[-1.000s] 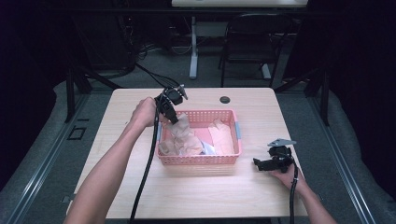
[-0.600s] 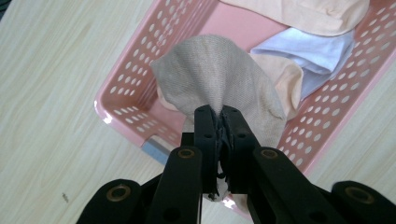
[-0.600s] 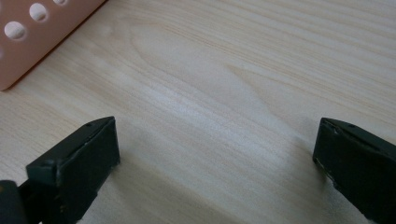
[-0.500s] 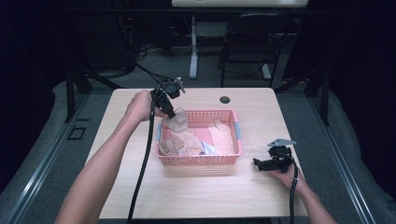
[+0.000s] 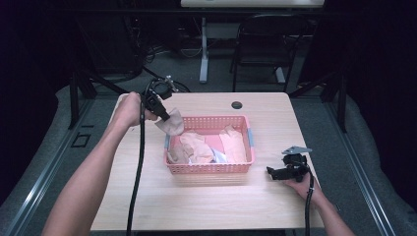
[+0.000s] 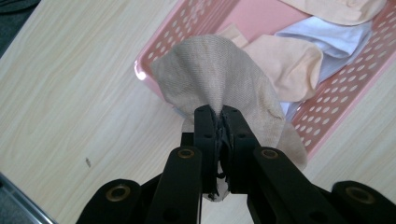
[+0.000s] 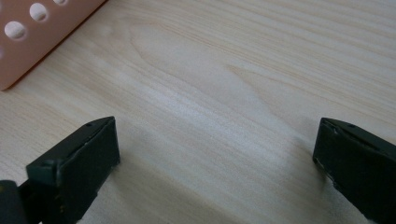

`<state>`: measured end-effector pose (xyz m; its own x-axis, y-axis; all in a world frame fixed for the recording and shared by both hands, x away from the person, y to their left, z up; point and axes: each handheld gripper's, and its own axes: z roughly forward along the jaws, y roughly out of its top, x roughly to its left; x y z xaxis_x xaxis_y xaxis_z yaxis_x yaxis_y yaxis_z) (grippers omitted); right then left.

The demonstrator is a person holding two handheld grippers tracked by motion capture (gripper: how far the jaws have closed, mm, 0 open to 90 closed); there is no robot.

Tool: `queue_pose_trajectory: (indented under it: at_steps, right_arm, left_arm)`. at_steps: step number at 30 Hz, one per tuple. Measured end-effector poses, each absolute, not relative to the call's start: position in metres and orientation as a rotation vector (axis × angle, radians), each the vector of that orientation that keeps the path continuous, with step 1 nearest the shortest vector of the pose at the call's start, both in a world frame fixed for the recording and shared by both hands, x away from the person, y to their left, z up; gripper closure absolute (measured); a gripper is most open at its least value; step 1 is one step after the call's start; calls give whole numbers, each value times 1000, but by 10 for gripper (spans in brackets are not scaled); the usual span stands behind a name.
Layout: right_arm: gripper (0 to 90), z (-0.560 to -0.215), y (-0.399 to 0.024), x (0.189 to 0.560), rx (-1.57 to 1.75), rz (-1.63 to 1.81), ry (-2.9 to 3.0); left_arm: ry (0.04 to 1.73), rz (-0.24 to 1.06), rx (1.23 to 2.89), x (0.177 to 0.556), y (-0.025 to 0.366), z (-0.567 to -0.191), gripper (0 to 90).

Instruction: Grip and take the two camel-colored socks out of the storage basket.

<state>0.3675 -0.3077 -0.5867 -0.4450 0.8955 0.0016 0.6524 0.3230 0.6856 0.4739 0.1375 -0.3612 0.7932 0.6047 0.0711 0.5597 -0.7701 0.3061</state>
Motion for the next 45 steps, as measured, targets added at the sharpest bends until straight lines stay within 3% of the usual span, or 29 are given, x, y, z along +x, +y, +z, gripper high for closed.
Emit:
queue_pose_trajectory:
  at_steps: [45]
  right_arm:
    - [0,-587,-307,367,1376,886,2213]
  left_arm:
    - [1290,287,2634,456,279,-351,854]
